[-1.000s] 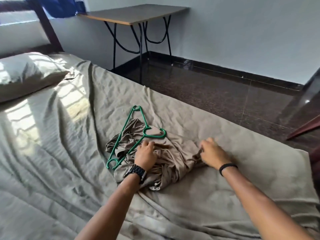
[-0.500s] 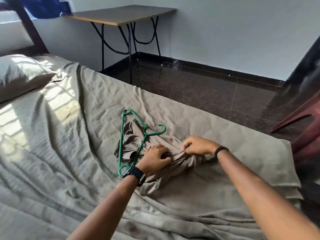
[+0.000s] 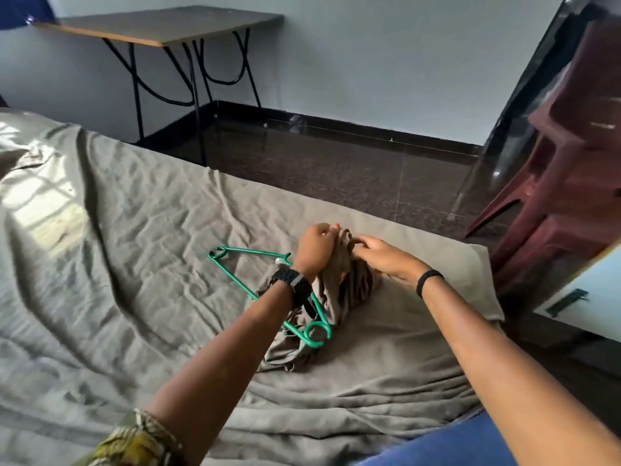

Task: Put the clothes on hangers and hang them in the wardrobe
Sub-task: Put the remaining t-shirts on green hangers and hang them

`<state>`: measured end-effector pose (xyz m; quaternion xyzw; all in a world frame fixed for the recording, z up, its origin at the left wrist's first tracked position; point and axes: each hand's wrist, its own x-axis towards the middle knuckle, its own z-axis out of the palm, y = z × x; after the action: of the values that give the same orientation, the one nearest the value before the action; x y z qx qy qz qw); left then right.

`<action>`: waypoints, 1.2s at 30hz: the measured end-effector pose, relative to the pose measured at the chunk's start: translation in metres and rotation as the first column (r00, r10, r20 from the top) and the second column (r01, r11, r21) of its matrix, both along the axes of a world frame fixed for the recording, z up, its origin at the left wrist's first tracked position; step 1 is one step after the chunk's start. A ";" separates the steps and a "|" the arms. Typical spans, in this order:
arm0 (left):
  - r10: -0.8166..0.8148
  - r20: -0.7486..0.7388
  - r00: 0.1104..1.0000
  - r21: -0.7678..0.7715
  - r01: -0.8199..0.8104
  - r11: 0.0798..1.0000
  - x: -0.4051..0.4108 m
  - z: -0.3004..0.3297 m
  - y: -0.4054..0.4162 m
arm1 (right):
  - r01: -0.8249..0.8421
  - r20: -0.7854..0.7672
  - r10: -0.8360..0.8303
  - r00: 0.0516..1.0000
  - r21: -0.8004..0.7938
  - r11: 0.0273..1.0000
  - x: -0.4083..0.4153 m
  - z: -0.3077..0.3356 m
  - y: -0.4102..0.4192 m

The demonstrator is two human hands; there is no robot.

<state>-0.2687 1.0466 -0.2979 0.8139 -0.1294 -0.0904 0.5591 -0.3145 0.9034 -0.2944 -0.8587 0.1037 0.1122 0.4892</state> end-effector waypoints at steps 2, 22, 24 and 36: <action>-0.012 -0.138 0.990 -0.179 -0.013 0.984 0.005 0.003 -0.003 | 0.036 -0.033 -0.030 0.999 0.199 0.979 -0.005 0.006 -0.001; -0.507 -0.383 0.772 0.689 0.605 0.400 0.024 -0.042 0.046 | 0.187 -0.027 -0.187 0.982 0.237 0.953 -0.007 0.056 -0.056; -0.428 -0.373 0.823 0.820 0.508 0.263 0.024 -0.033 0.053 | 0.219 -0.020 -0.219 0.975 0.209 0.953 -0.008 0.061 -0.061; -0.449 0.348 0.823 0.721 0.071 0.689 -0.018 -0.050 -0.007 | 0.235 0.208 -0.151 0.966 -0.475 0.848 -0.004 0.068 -0.054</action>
<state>-0.2870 1.0399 -0.3476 0.9265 -0.3457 0.0009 0.1486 -0.3186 0.8496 -0.2266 -0.9467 0.1745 -0.0385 0.2682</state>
